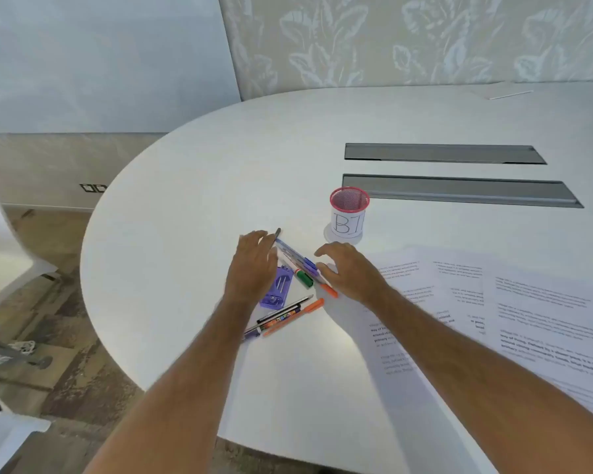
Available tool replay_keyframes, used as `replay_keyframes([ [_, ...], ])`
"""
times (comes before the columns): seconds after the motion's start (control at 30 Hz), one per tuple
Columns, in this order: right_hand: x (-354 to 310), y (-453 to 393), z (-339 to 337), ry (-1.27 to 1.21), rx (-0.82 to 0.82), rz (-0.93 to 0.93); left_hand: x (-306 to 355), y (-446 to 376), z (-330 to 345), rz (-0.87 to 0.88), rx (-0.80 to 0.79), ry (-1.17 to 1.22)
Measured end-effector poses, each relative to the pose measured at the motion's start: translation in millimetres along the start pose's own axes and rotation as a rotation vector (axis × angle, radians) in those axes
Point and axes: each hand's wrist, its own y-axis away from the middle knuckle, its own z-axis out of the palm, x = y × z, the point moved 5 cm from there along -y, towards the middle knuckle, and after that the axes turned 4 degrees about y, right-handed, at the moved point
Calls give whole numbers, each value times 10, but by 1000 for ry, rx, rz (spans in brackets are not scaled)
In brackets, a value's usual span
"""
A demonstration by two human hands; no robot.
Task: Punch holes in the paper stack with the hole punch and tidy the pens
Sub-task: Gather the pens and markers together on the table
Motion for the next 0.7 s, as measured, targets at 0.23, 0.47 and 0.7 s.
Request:
replay_keyframes([
  [0.23, -180, -130, 212, -24, -99, -22, -475, 327, 128, -373, 120, 375],
  [0.47, -246, -164, 299, -39, -57, -57, -563, 541, 289, -510, 117, 476],
  [0.7, -178, -221, 335, -7, -58, -44, -534, 564, 360, -504, 44, 548],
])
